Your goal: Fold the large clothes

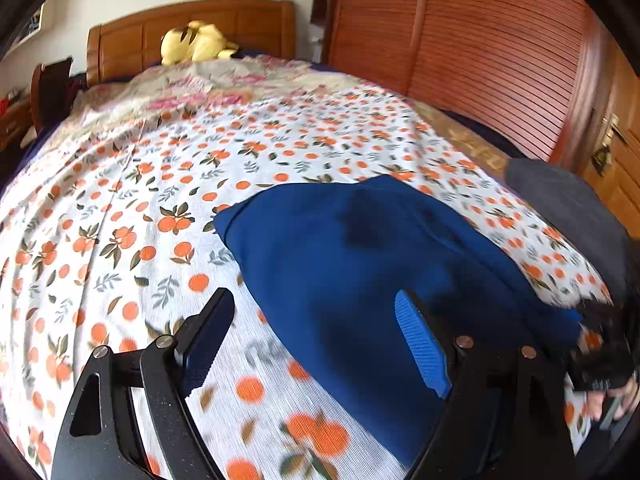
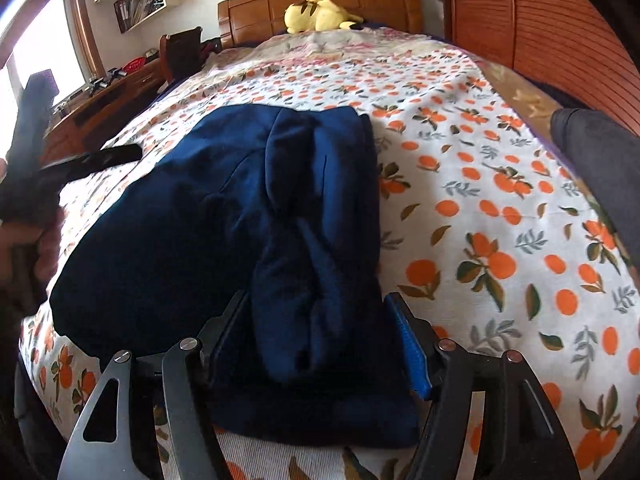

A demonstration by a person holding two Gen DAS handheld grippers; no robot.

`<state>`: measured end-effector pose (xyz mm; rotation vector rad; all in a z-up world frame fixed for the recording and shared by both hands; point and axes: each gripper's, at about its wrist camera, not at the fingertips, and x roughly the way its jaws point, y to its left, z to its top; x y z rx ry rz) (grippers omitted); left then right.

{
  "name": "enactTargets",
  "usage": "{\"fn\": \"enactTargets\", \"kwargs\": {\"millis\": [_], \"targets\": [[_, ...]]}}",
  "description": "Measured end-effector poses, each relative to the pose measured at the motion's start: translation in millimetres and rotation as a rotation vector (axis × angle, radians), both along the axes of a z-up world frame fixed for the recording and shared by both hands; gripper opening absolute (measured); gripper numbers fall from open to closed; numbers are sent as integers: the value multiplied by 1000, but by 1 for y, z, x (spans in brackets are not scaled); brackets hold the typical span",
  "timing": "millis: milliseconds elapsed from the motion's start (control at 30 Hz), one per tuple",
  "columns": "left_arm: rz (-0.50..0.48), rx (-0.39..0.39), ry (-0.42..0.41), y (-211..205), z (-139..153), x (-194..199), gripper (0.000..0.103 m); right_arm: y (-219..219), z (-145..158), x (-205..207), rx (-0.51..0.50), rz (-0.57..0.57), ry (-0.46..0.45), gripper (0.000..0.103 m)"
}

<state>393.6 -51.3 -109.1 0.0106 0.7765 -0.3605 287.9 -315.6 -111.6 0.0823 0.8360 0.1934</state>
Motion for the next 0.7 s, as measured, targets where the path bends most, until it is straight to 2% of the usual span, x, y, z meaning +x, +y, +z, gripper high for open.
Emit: {"fn": "enactTargets", "kwargs": {"millis": [233, 300, 400, 700], "targets": [[56, 75, 55, 0, -30, 63, 83, -5, -6, 8, 48, 18, 17, 69], [60, 71, 74, 0, -38, 73, 83, -4, -4, 6, 48, 25, 17, 69], [60, 58, 97, -2, -47, 81, 83, -4, -3, 5, 50, 30, 18, 69], [51, 63, 98, -11, -53, 87, 83, -4, -4, 7, 55, 35, 18, 69]]}}
